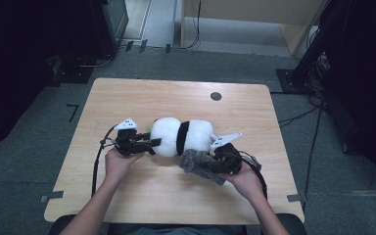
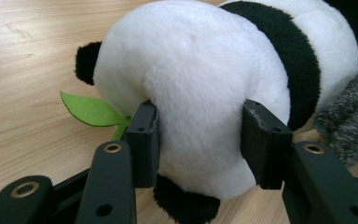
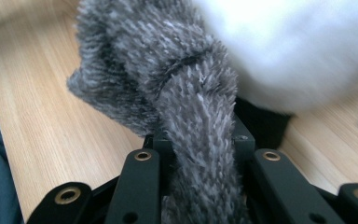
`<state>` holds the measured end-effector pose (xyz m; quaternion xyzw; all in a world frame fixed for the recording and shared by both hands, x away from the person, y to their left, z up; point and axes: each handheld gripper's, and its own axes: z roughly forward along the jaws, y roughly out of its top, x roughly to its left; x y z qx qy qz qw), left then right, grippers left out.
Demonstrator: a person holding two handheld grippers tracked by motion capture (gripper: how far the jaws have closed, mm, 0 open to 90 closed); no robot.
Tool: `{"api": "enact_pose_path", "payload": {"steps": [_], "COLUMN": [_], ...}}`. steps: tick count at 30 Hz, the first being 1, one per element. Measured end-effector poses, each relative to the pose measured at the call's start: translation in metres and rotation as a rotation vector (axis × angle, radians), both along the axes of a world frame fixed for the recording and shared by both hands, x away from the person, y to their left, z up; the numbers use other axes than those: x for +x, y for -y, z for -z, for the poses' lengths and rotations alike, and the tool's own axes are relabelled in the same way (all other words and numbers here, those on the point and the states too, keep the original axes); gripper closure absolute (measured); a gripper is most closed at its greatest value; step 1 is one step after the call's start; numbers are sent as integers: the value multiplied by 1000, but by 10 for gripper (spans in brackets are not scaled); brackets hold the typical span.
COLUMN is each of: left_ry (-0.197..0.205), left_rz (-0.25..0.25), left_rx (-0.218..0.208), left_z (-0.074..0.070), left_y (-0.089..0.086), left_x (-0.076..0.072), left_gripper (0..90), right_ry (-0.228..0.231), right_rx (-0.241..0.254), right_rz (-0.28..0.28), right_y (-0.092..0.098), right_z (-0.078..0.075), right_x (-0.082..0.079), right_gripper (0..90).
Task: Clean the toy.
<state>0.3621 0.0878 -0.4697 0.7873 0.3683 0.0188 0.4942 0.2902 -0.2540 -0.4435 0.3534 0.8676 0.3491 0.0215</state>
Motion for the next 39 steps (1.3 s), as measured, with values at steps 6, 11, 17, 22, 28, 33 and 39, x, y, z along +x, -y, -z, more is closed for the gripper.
{"api": "enact_pose_path", "payload": {"steps": [6, 11, 17, 22, 28, 33, 39], "left_ry": [1, -1, 2, 3, 4, 4, 5], "left_rz": [1, 1, 0, -1, -3, -3, -2], "left_rx": [1, 0, 4, 6, 5, 6, 10], "left_z": [0, 0, 0, 0, 0, 0, 0], "left_y": [0, 0, 0, 1, 1, 1, 1], "left_x": [0, 0, 0, -1, 0, 0, -1], "left_gripper": [521, 521, 522, 521, 521, 521, 520], "right_ry": [5, -4, 26, 28, 31, 35, 56], "right_rx": [-19, -9, -8, 10, 53, 58, 68], "right_rz": [27, 76, 129, 204, 263, 307, 363], "right_y": [19, 34, 46, 57, 70, 78, 90], "right_z": [3, 4, 2, 3, 4, 5, 3], "right_x": [0, 4, 6, 13, 26, 34, 43], "right_gripper": [718, 720, 719, 722, 723, 723, 725]}}
